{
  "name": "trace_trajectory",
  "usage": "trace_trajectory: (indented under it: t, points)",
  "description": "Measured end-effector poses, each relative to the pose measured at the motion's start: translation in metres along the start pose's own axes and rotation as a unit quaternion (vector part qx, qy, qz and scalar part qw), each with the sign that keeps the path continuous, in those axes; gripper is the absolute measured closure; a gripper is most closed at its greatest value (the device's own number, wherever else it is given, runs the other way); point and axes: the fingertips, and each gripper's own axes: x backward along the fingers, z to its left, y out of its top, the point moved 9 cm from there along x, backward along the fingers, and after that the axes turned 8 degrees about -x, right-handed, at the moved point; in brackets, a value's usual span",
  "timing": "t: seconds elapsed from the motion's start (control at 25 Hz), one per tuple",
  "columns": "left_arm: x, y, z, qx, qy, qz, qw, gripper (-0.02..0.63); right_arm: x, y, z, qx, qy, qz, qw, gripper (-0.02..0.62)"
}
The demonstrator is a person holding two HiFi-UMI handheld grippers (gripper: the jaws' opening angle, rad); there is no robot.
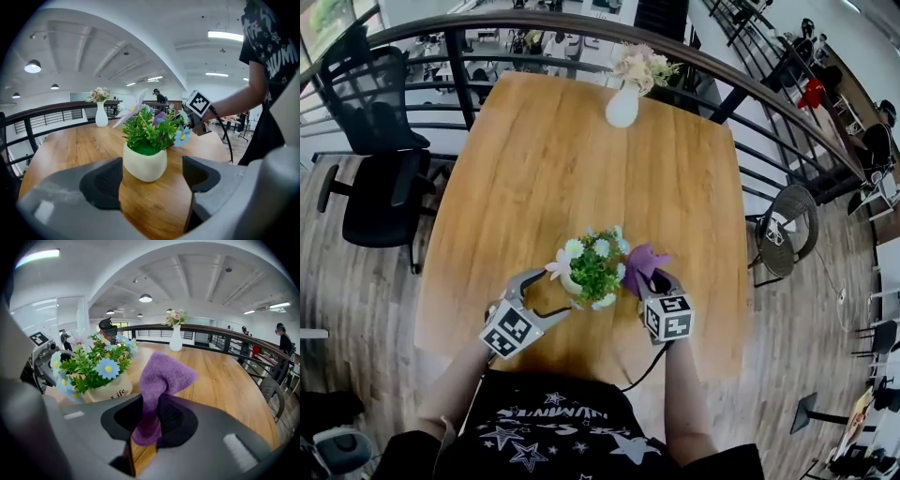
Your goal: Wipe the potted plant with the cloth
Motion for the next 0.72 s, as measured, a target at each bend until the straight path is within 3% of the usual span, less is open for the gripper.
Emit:
trace_trajectory:
  t: [0.4,0.72]
  points:
    - [-0.036,-0.013,0.003,0.016,0.031,0.047,0.9983,0.201,-0.045,0.015,-0.008,0.055,0.122,0.027,0.991,0.511]
    - [-0.057,-0.014,0.0,0.001,0.046,0.059,0.9972,0.201,-0.081,0.024,-0.007,0.118,0.22,0.059,0.966,0.509]
